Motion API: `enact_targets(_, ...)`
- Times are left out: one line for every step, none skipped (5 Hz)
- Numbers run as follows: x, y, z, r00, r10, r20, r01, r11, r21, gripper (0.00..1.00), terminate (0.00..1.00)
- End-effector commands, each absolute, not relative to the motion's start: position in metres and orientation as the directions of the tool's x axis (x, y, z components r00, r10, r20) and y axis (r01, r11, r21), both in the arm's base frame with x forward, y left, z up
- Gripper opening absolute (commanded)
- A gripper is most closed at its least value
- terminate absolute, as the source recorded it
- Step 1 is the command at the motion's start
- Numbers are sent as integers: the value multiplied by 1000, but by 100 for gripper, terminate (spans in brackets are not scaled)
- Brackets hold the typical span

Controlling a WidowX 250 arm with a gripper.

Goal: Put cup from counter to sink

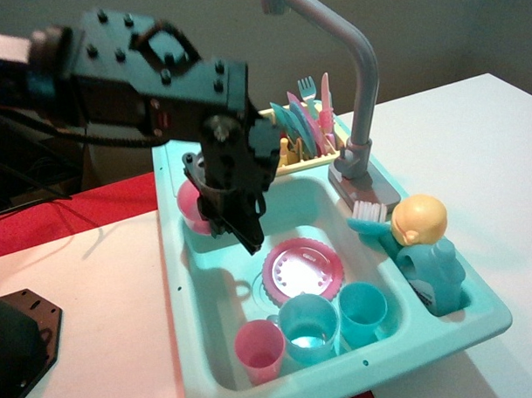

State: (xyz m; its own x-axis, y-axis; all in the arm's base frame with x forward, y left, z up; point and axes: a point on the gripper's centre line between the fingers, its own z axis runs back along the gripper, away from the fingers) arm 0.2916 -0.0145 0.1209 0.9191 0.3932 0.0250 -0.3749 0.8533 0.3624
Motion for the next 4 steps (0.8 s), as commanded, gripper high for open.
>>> enact_targets(294, -8, 97, 907, 411, 97, -417, 836, 356, 0, 0)
enact_targets(295, -6, 80, 907, 412, 83, -412, 833, 369, 0, 0)
enact_targets(302, -7, 78, 916, 396, 65, -391, 842, 373, 0, 0)
enact_targets(300, -2, 92, 900, 427, 84, -423, 814, 397, 100, 100)
